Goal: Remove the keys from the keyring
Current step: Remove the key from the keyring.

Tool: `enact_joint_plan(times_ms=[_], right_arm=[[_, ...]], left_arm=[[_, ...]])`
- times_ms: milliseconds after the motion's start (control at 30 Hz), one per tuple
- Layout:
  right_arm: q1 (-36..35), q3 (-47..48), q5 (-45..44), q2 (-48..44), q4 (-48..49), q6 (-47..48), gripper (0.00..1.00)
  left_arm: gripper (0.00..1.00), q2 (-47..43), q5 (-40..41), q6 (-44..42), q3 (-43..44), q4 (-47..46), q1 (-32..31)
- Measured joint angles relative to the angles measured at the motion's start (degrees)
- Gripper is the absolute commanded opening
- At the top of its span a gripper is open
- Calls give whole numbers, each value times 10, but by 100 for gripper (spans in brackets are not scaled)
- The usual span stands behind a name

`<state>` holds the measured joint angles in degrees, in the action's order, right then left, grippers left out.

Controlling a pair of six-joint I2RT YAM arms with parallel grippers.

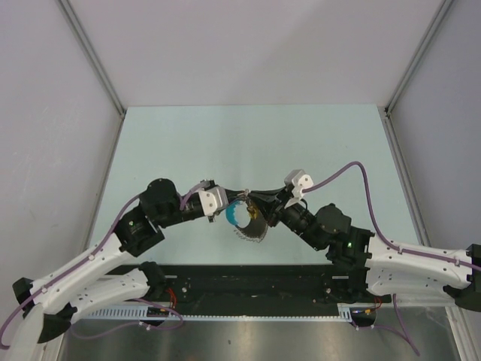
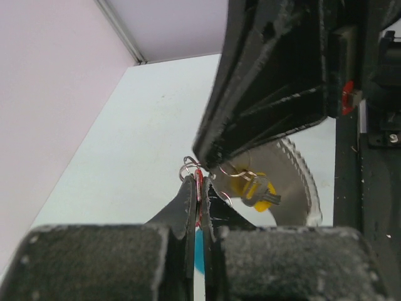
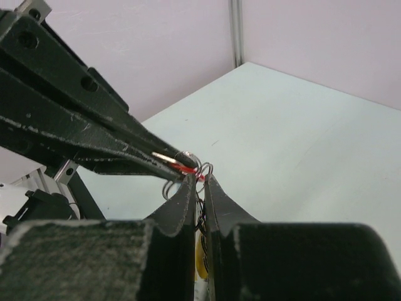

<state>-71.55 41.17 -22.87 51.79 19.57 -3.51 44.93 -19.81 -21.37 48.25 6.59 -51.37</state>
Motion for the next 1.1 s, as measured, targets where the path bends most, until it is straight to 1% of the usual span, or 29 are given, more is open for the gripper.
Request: enact_joint_plan(times_ms=[100,233,367,433,467,500,533,600,633,733,933,1100], right_arm=[[5,0,-15,0,3,-5,0],[35,0,-60,0,5,-14,0],[44,0,-65,0,2,-27,1],[46,0,-53,-5,-5,-27,11],[48,0,-43,-10,-13,-23,23],[50,0,-29,-19,-23,-17,27],[54,0,-14,-31,-32,-8,32],[69,0,27,-64,-54,17,36],[81,0,53,-82,-63,33,40],[121,1,132,-131,-92,77,45],[177,1,323,-186,-163,154,50],[204,24,463,-179,-234,202,50]], left_arm=[[0,0,-8,-2,0,17,-8],[0,-1,-50,-4,0,50,-43],[0,-1,-58,-6,0,60,-55],[1,-1,-54,-7,0,61,-55],[0,-1,-53,-8,0,61,-55],[0,-2,-52,-12,-1,60,-55],[0,-6,-52,-18,-3,60,-55],[0,-18,-52,-30,-13,56,-55],[0,-25,-53,-35,-17,54,-55],[0,-45,-62,-51,-25,52,-55],[0,-38,-103,-63,-23,53,-55],[0,-33,-154,-63,-20,62,-55]])
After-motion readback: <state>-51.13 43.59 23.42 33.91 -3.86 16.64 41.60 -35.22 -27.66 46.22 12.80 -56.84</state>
